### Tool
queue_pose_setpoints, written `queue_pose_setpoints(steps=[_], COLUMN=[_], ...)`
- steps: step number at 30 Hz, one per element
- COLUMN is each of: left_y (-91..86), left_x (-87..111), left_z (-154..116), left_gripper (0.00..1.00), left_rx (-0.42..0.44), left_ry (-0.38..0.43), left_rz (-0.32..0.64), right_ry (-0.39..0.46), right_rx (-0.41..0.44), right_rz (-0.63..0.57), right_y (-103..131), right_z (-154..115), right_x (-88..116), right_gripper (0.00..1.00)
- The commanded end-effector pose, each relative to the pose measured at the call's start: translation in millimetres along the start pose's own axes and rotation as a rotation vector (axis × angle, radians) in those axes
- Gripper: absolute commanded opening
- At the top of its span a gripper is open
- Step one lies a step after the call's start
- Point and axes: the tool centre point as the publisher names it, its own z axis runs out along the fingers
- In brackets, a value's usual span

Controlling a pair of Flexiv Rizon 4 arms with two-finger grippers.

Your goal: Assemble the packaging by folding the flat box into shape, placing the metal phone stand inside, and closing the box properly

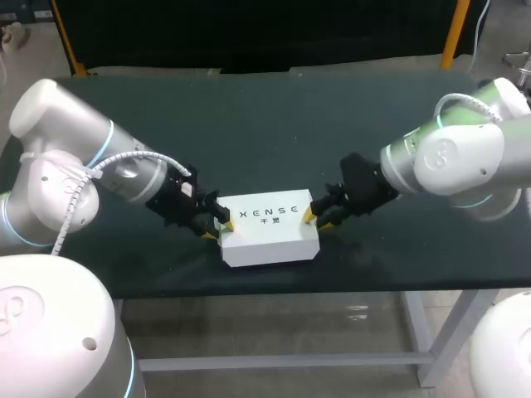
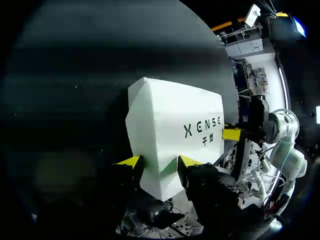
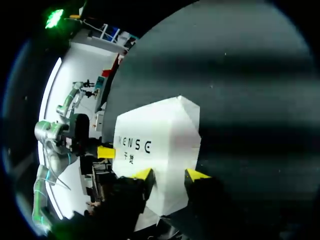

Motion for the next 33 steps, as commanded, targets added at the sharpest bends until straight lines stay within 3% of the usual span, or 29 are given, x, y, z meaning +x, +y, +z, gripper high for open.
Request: queue_pose_setpoints(steps=[1, 33], left_y=[-0.7, -0.2], left_x=[2.0, -0.6], left_z=[8.5, 7.1], left_gripper=[0.48, 0.45], left_rx=[0.0, 0.023], left_ry=[0.014, 0.051], left_rz=[-0.002, -0.028], right_ry=[0.049, 0.087], right_rx=[-0.014, -0.019], right_rz=[-0.019, -0.06], right_y=[-2.1, -3.3], right_z=[6.7, 4.3], right_x=[0.5, 1.4], right_gripper=[0.45, 0.44])
